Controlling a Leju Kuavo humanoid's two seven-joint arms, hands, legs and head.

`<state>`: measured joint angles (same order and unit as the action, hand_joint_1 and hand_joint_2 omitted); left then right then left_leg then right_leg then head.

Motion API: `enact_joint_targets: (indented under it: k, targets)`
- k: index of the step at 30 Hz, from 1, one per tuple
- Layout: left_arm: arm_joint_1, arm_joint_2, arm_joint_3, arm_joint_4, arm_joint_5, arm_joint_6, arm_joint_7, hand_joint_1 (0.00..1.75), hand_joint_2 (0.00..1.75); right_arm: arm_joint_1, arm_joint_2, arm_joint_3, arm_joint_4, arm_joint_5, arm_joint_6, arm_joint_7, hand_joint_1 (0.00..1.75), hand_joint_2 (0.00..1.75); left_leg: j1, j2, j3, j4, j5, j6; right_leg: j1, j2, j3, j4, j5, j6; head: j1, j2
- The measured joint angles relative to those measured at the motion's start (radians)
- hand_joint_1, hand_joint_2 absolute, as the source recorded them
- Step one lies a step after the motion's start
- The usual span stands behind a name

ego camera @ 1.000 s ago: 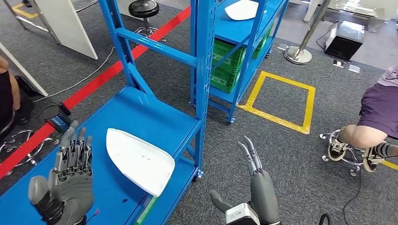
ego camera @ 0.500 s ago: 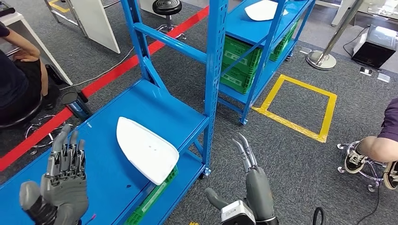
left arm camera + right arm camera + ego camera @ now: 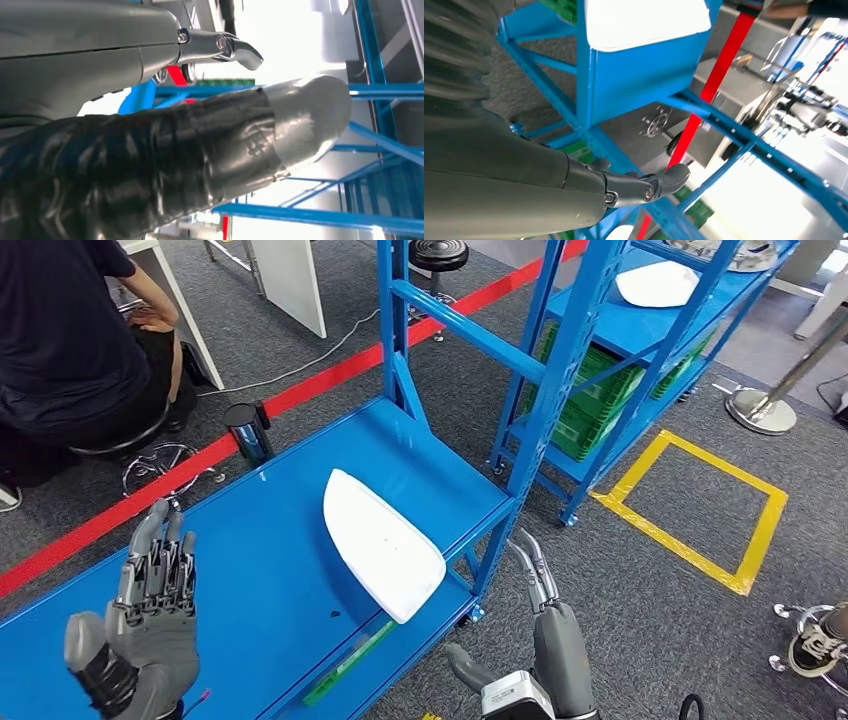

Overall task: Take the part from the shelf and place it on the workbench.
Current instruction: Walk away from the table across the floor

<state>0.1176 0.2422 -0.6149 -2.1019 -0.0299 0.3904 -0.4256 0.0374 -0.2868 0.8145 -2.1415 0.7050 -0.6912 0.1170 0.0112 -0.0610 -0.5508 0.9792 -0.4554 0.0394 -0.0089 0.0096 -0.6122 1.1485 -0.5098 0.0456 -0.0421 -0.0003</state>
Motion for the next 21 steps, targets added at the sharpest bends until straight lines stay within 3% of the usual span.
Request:
enact_joint_targets:
  k: [2,4,6,8,10,12,13,14,15,17,18,19,21]
  targets:
    - [-0.001,0.0,0.0,0.0,-0.001,0.001,0.001,0.0,0.0,0.0,-0.001,0.0,-0.003,0.0,0.0,0.001,0.0,1.75,0.0,-0.022,-0.008,0.004,0.002,-0.008,-0.002,0.045,0.055,-0.122,0.042,-0.012,0.002,0.0]
    - [-0.003,0.0,0.0,0.0,-0.003,0.003,0.003,0.0,0.0,0.001,-0.001,0.0,-0.006,0.0,0.0,0.002,0.0,1.75,0.005,-0.041,-0.023,0.006,0.01,-0.024,0.0,0.065,0.072,-0.158,0.04,-0.021,0.004,0.0]
    - [-0.001,0.0,0.0,0.0,-0.004,0.005,0.004,0.0,0.0,0.0,-0.002,0.0,-0.009,0.0,0.0,0.003,0.0,1.75,0.01,-0.047,-0.037,0.007,0.015,-0.038,0.0,0.044,0.077,-0.172,0.046,-0.03,0.008,0.0]
    - [-0.002,0.0,0.001,0.0,-0.005,0.006,0.004,0.0,0.0,-0.001,-0.002,0.0,-0.01,0.0,0.0,0.004,0.0,1.75,0.008,-0.006,-0.061,0.046,-0.012,-0.047,-0.003,0.021,0.082,-0.187,0.055,-0.041,-0.002,0.0]
    - [-0.003,0.0,0.002,0.0,-0.006,0.008,0.006,0.0,0.0,0.001,-0.002,0.0,-0.01,0.0,0.0,0.006,0.0,1.75,0.008,0.041,-0.112,0.155,-0.071,-0.053,-0.001,-0.001,0.082,-0.19,0.057,-0.048,-0.019,0.0]
    - [-0.002,0.0,0.002,0.001,-0.006,0.008,0.008,0.0,0.0,0.002,-0.003,0.0,-0.011,0.001,0.0,0.007,0.0,1.75,0.01,0.052,-0.162,0.268,-0.112,-0.06,0.001,-0.026,0.078,-0.188,0.057,-0.05,-0.027,0.0]
    - [-0.001,0.0,0.002,0.001,-0.006,0.008,0.008,0.0,0.0,0.003,-0.003,0.0,-0.011,0.002,0.0,0.008,0.0,1.75,0.01,0.054,-0.165,0.281,-0.108,-0.062,0.001,-0.038,0.077,-0.187,0.057,-0.05,-0.03,0.0]
    - [-0.001,0.0,0.002,0.001,-0.006,0.009,0.008,0.0,0.0,0.003,-0.003,0.0,-0.011,0.002,0.0,0.008,0.0,1.75,0.01,0.057,-0.148,0.258,-0.091,-0.063,0.001,-0.05,0.075,-0.184,0.056,-0.049,-0.034,0.0]
    - [-0.001,0.0,0.002,0.001,-0.006,0.009,0.009,0.0,0.0,0.003,-0.003,0.0,-0.011,0.003,0.0,0.009,0.0,1.75,0.01,0.063,-0.112,0.2,-0.063,-0.062,0.002,-0.059,0.074,-0.182,0.056,-0.048,-0.037,0.0]
    - [-0.001,0.0,0.002,0.001,-0.006,0.009,0.009,0.0,0.0,0.002,-0.004,0.0,-0.011,0.004,0.0,0.009,0.0,1.75,0.006,0.097,-0.033,0.066,-0.027,-0.054,0.003,-0.076,0.072,-0.174,0.053,-0.041,-0.04,0.0]
    - [-0.001,0.0,0.002,0.001,-0.007,0.01,0.008,0.0,0.0,0.002,-0.004,0.0,-0.011,0.005,0.0,0.01,0.0,1.75,0.003,0.111,-0.011,0.026,-0.021,-0.048,0.004,-0.082,0.072,-0.169,0.05,-0.035,-0.04,0.0]
    - [-0.001,0.0,0.002,0.0,-0.007,0.01,0.008,0.0,0.0,0.002,-0.004,0.0,-0.012,0.006,-0.001,0.01,0.0,1.75,0.0,0.12,-0.003,0.008,-0.024,-0.041,0.005,-0.088,0.072,-0.166,0.049,-0.028,-0.038,0.0]
    - [-0.001,0.0,0.002,0.0,-0.008,0.01,0.007,0.0,0.0,0.003,-0.004,0.0,-0.013,0.006,-0.001,0.01,0.0,1.75,-0.005,0.107,-0.009,0.008,-0.02,-0.028,0.004,-0.099,0.075,-0.166,0.048,-0.015,-0.035,0.0]
